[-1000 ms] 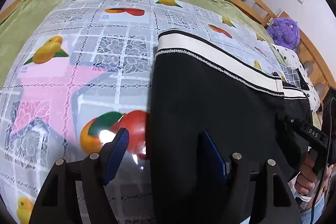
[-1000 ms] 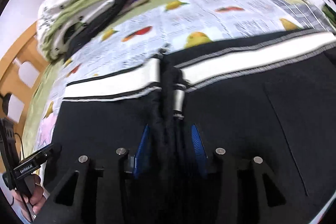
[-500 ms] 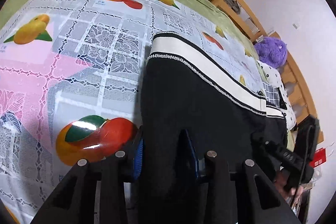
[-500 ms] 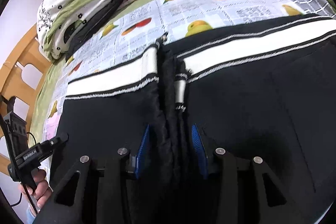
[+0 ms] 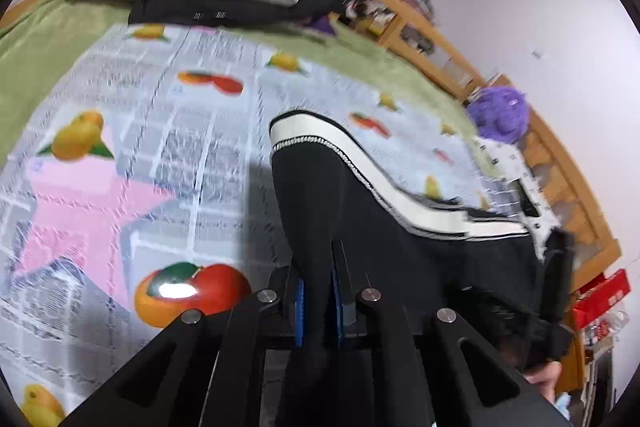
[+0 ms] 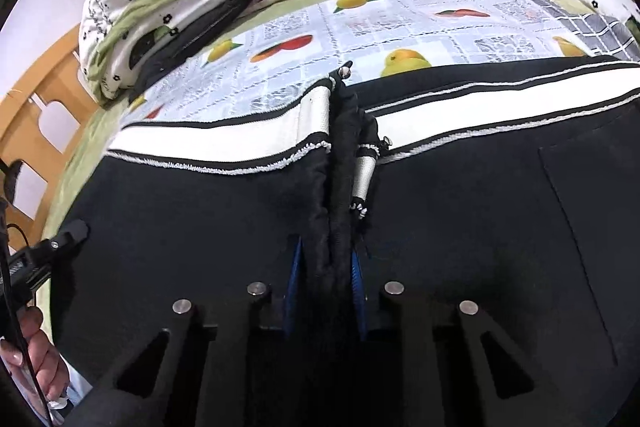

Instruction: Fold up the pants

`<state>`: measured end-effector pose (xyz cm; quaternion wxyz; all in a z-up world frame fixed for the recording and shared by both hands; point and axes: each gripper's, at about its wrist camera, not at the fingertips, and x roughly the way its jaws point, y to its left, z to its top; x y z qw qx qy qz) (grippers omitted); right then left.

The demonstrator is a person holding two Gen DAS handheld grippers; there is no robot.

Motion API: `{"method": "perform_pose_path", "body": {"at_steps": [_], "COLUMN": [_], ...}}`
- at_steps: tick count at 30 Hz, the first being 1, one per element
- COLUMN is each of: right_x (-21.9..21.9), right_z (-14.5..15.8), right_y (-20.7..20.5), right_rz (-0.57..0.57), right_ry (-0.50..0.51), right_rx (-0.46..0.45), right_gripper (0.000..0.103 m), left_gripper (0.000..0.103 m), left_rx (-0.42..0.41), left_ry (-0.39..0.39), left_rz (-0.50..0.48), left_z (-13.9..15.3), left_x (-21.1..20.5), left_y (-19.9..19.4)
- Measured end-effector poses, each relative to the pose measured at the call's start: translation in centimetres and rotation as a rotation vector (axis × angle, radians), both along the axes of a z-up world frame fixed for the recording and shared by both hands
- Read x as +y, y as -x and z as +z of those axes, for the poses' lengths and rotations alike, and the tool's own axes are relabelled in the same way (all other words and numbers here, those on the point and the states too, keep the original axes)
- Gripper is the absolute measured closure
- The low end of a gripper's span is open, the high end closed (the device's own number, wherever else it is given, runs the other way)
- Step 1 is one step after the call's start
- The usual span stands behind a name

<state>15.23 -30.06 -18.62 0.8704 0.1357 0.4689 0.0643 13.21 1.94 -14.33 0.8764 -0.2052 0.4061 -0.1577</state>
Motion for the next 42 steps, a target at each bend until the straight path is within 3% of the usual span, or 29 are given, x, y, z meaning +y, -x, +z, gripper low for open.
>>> {"method": "perform_pose_path", "body": {"at_steps": [3,6,11,16,19,23,24,27,30,33,37,40,42], "right_x": [1.5,3.5,9.1,15.6,16.9,15.5,14.9,13.9,15.1,15.4,14.4,15.2,16.2], "right_z": [0.6,1.4,2.7,3.1,2.5,2.1,2.2,2.4,0.6,0.6,3.0,2.8,1.6], "right_y": [-0.1,-0.4,-1.5,-2.0,-1.9,-1.3,-1.0,0.2,1.6,3.0,5.5,7.6,8.5], "right_rz": [0.021,0.047,0.124,0.216,0.232,0.246,0.238,0.233,0.276,0.290,0.275,0.320,0.325], "right_ry": [0.008,-0.039,-0.108,-0.109,-0.084,-0.029,-0.034,-0.054,0.007,0.048,0.005,0.002,0.058], "right_rx": [0.008,0.017,0.014,0.019,0.022,0.043,0.044,0.031,0.084,0.050,0.013,0.011,0.014], "right_gripper": [0.082,0.084,0.085,0.085,0.084,0.081,0.077,0.076,0.076,0.076,0.076,0.076,0.075], "left_gripper": [0.092,0.092,0.092,0.092,0.091,0.082,0.077,0.073,0.060,0.059,0.059,0.056,0.049], "left_rx": [-0.007,-0.021,0.012,0.041,0.111,0.215,0.217,0.197,0.181,0.178,0.153,0.151,0.181], "left_ry": [0.027,-0.039,-0.028,-0.091,-0.110,-0.209,-0.246,-0.349,-0.335,-0.323,-0.285,-0.423,-0.488], "left_rz": [-0.006,0.017,0.119,0.213,0.224,0.245,0.260,0.277,0.252,0.251,0.190,0.206,0.177], "left_z": [1.4,2.5,3.4,2.8,1.1,-0.4,-0.5,-0.1,0.2,0.3,0.3,-0.4,-1.6], "left_x": [1.7,3.6,9.7,13.5,14.1,13.6,13.4,12.5,11.9,11.3,9.3,7.2,5.9], "left_y": [0.6,1.3,1.9,2.7,2.3,1.4,1.5,2.0,2.4,3.4,6.0,7.6,8.1]}}
